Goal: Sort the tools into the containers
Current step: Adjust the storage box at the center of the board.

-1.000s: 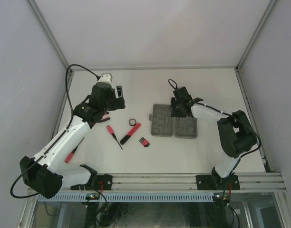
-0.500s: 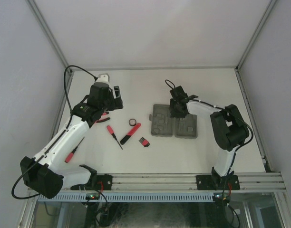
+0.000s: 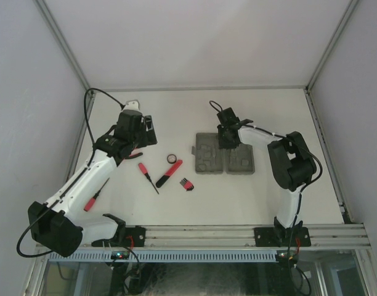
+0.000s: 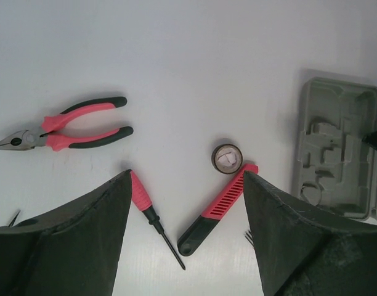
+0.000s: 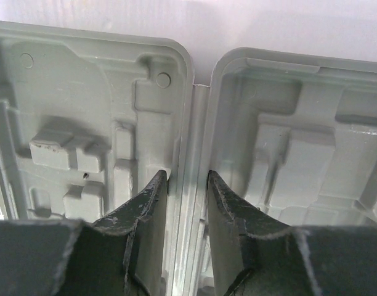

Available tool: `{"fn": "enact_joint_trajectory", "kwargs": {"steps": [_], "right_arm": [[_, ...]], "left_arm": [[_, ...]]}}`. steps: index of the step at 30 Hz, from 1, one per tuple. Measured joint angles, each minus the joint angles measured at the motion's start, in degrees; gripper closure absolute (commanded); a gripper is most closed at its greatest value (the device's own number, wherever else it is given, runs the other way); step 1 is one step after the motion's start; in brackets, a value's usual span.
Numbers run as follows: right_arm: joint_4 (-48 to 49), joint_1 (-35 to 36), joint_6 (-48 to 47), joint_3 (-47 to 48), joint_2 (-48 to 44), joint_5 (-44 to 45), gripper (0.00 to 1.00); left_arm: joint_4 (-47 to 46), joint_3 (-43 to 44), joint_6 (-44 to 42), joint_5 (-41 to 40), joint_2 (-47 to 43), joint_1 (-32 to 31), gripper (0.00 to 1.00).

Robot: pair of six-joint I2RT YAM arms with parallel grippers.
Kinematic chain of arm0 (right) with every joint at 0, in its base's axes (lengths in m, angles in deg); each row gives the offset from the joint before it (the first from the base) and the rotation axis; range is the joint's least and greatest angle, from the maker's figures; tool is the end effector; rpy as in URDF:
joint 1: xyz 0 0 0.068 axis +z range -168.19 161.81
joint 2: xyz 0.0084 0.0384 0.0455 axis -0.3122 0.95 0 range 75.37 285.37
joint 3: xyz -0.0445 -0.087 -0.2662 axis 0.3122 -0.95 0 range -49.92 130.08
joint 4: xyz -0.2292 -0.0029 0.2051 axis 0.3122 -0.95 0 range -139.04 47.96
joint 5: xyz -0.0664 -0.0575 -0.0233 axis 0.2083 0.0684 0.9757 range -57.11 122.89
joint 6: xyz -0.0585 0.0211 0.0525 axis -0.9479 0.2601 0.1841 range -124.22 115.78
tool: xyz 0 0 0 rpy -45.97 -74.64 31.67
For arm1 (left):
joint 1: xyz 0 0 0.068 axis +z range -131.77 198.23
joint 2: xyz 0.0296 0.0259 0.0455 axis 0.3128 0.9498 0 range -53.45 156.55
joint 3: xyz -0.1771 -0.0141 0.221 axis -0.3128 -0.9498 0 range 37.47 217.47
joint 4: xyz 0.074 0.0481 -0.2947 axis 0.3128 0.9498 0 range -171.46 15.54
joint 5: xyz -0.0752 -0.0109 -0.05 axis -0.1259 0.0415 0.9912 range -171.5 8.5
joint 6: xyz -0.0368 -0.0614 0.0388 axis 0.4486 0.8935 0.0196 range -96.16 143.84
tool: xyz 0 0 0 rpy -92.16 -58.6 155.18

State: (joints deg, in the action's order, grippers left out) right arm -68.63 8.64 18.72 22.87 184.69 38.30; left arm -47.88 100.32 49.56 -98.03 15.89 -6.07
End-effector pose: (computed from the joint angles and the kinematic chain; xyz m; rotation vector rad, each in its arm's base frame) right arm 0.4027 0.1962 0.1178 -0.0607 2.6723 0.1542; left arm 0.3092 -0.1175 0.3060 -0.1787 2.2327 -0.1454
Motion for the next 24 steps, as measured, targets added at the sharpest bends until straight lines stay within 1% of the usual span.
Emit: {"fn": "enact_joint_trajectory", "kwargs": {"steps": [3,7,9,12,14,17,22,24], "right_arm": [[0.0,0.0,-0.8,2.0,1.4,-0.1,0.7],[0.1,0.2,-1.6,4.0,1.9,-0.8,0.61],[0.4,0.2,-2.2,4.9,1.9,-1.4,0.56],[1.0,0.2,-2.8,5.3,0.9,-2.3,0.52],[1.1,0.2,-3.1,5.1,-1.0,-2.9,0.51],[1.9,0.2,-3.7,3.8,-5.3,-3.8,0.5],[4.5,0.1,-4.2,-1.0,-14.2,-5.8,0.5],[5.2,0.1,-4.3,-3.3,-16.7,-6.6,0.5]], "left_arm": [[0.3,-0.9,0.7,-0.3,0.0,0.3,0.23],[1.0,-1.4,1.3,-1.0,0.0,0.9,0.23],[1.4,-1.4,1.7,-1.5,0.0,1.3,0.2],[2.3,-1.4,2.2,-2.9,0.0,1.9,0.14],[3.1,-1.4,2.4,-3.9,0.0,2.1,0.1],[3.7,-1.9,2.7,-5.4,-0.2,2.2,0.09],[4.4,-3.2,3.2,-6.2,-1.5,3.4,0.1],[4.6,-3.6,3.9,-5.6,-2.3,5.3,0.11]]}}
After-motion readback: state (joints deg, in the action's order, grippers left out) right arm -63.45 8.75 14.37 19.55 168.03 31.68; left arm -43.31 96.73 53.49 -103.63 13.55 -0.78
